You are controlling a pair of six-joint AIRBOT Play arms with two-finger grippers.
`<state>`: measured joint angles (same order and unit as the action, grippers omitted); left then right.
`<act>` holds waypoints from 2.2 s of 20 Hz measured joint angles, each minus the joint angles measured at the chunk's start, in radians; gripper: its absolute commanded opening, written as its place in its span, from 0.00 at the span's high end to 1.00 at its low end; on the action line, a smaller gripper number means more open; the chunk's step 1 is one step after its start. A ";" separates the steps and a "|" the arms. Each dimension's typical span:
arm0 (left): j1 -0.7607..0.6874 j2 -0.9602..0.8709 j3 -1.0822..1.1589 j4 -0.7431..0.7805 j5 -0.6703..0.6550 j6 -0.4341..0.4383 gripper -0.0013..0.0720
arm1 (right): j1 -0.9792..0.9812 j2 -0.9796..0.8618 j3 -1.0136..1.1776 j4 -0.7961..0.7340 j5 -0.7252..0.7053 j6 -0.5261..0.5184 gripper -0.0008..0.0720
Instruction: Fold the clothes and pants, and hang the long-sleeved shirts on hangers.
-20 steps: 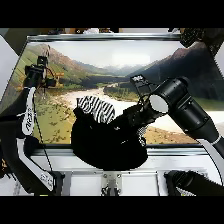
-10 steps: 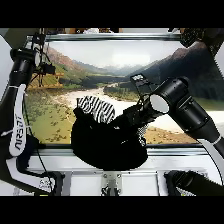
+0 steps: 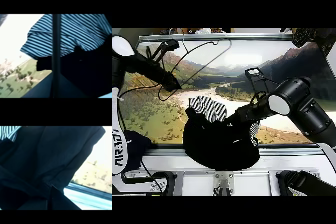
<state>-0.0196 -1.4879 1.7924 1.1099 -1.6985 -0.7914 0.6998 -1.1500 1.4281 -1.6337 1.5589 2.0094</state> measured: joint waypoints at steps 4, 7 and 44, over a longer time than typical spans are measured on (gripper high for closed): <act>0.049 0.005 0.000 -0.106 -0.085 0.095 0.96 | 0.000 0.026 0.003 0.000 -0.003 0.035 0.97; 0.079 0.012 -0.019 -0.143 -0.111 0.223 0.96 | -0.001 0.036 0.025 0.000 0.006 0.055 0.97; -0.100 0.193 -0.663 -0.159 0.056 0.668 0.96 | -0.217 0.046 0.087 0.060 0.179 0.059 0.97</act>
<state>-0.1200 -1.2949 1.1294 0.9504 -1.6428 -0.1230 0.4824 -1.1038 1.5150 -1.5738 1.7378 2.0686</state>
